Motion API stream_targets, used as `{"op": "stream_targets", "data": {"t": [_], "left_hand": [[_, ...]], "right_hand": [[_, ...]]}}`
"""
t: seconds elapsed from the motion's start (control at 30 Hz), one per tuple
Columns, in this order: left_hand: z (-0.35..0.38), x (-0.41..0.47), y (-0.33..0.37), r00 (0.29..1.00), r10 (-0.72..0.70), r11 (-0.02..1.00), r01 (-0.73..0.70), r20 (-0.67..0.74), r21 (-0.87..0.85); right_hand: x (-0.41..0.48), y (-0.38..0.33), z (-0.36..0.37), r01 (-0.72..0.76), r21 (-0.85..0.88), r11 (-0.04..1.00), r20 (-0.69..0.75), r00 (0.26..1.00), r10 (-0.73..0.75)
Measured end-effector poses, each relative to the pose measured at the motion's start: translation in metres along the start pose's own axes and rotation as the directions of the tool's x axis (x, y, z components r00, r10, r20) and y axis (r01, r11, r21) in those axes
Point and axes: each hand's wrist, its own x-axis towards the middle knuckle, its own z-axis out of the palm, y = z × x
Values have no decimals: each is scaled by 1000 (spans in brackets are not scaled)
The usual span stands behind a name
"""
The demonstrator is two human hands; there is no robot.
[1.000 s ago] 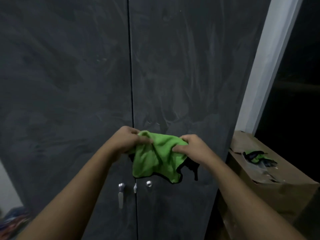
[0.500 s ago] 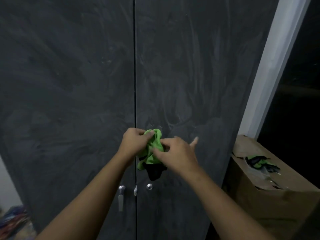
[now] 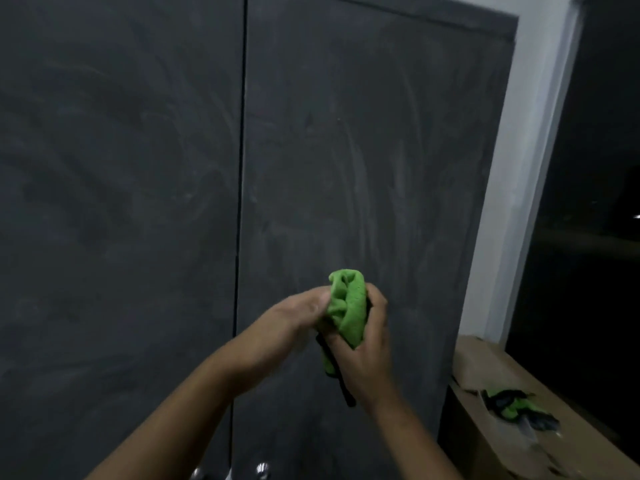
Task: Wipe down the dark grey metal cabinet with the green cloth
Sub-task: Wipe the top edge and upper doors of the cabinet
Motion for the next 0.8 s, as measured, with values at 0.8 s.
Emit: {"op": "stream_targets", "data": {"t": [0.8], "left_hand": [[-30, 221, 176, 921, 366, -38, 161, -136, 986]], "right_hand": [[394, -60, -168, 319, -635, 704, -148, 844, -515]]}}
